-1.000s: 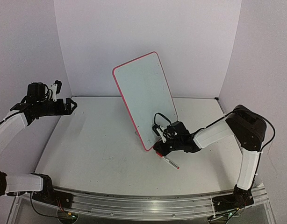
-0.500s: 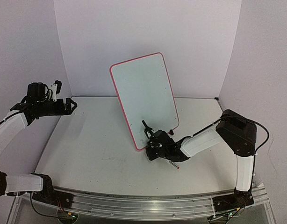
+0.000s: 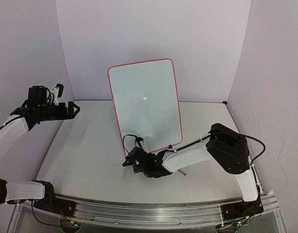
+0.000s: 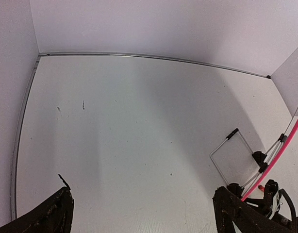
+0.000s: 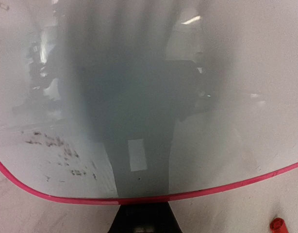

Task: Write a sentence on the whiteboard
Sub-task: Move the whiteboard stand to the center of the board, then pick up the whiteboard marker from the center of the board.

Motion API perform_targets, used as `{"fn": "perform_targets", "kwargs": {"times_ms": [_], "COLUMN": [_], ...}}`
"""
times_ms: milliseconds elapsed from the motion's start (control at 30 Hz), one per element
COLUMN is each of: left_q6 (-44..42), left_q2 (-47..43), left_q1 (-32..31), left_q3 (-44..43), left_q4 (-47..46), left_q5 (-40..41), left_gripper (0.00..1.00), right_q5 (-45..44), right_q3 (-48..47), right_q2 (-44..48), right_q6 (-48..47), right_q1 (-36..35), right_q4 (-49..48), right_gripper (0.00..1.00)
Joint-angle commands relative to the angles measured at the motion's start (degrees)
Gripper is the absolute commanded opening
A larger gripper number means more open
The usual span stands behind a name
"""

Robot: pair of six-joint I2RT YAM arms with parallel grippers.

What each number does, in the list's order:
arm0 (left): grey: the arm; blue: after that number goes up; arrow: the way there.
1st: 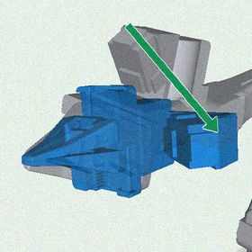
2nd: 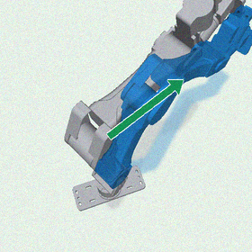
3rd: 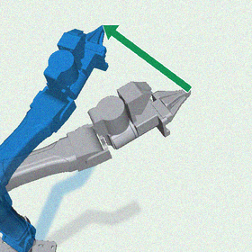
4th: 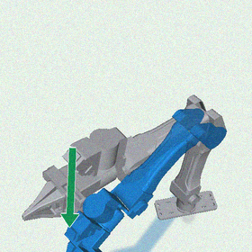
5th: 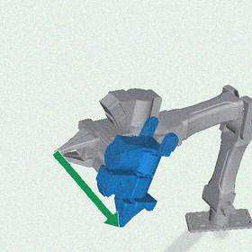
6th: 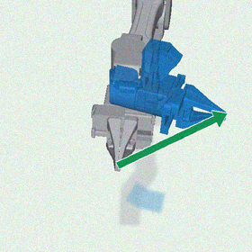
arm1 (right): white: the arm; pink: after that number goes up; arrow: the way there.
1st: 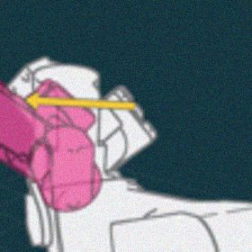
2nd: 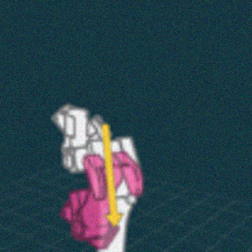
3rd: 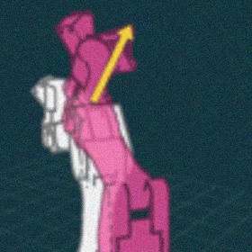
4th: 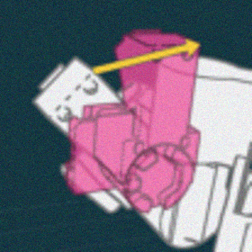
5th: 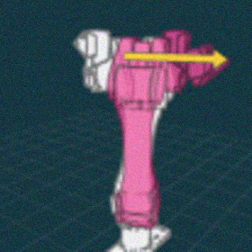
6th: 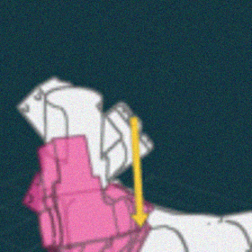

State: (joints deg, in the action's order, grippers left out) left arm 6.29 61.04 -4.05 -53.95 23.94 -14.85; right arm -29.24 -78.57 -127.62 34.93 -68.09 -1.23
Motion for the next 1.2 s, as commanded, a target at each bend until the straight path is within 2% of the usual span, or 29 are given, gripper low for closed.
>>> {"fn": "perform_targets", "kwargs": {"times_ms": [0, 67, 100, 233, 367, 433, 667, 800, 967, 1167], "left_q6": [0.8, 0.9, 0.9, 0.9, 0.8, 0.9, 1.8, 2.2, 1.2, 0.4], "left_q2": [-1.3, -1.3, -1.3, -1.5, -1.6, -1.8, -2.3, -2.6, -2.9, -1.3], "left_q1": [0.2, 0.2, 0.2, 0.1, 0.1, 0.1, 0.1, 0.1, 0.1, 0.1], "left_q3": [-0.9, -0.9, -1.0, -1.0, -1.0, -1.0, -1.4, -1.9, -1.4, -1.5], "left_q4": [-1.2, -1.2, -1.1, -1.0, -0.8, -0.7, 0.1, 0.8, -0.2, -0.3], "left_q5": [-0.1, -0.1, -0.1, 0.1, 0.3, 0.5, 3.3, 5.2, 1.2, -3.6], "left_gripper": [0.99, 0.99, 0.99, 1.00, 0.99, 0.99, 0.99, 0.99, 0.99, 0.99], "right_q5": [2.4, 2.4, 2.4, 2.5, 3.6, 4.8, 10.7, 11.0, 18.5, 30.6], "right_q3": [-2.8, -3.0, -3.0, -1.9, 0.8, 3.1, 14.3, 17.7, 17.4, 22.0], "right_q2": [-3.4, -3.3, -3.1, -0.6, 3.8, 7.0, 19.7, 27.2, 30.9, 33.0], "right_q6": [5.9, 5.9, 5.8, 4.5, 1.6, 0.6, -0.6, -4.7, -9.4, -13.5], "right_q1": [-4.0, -4.1, -4.2, -4.5, -5.7, -6.3, -6.8, -6.5, -1.0, 10.0], "right_q4": [7.5, 8.0, 8.1, 8.1, 7.9, 7.4, 6.9, 11.6, 21.9, 24.2], "right_gripper": [0.00, 0.06, 0.13, 0.51, 0.68, 0.73, 0.77, 0.81, 0.80, 0.74]}}
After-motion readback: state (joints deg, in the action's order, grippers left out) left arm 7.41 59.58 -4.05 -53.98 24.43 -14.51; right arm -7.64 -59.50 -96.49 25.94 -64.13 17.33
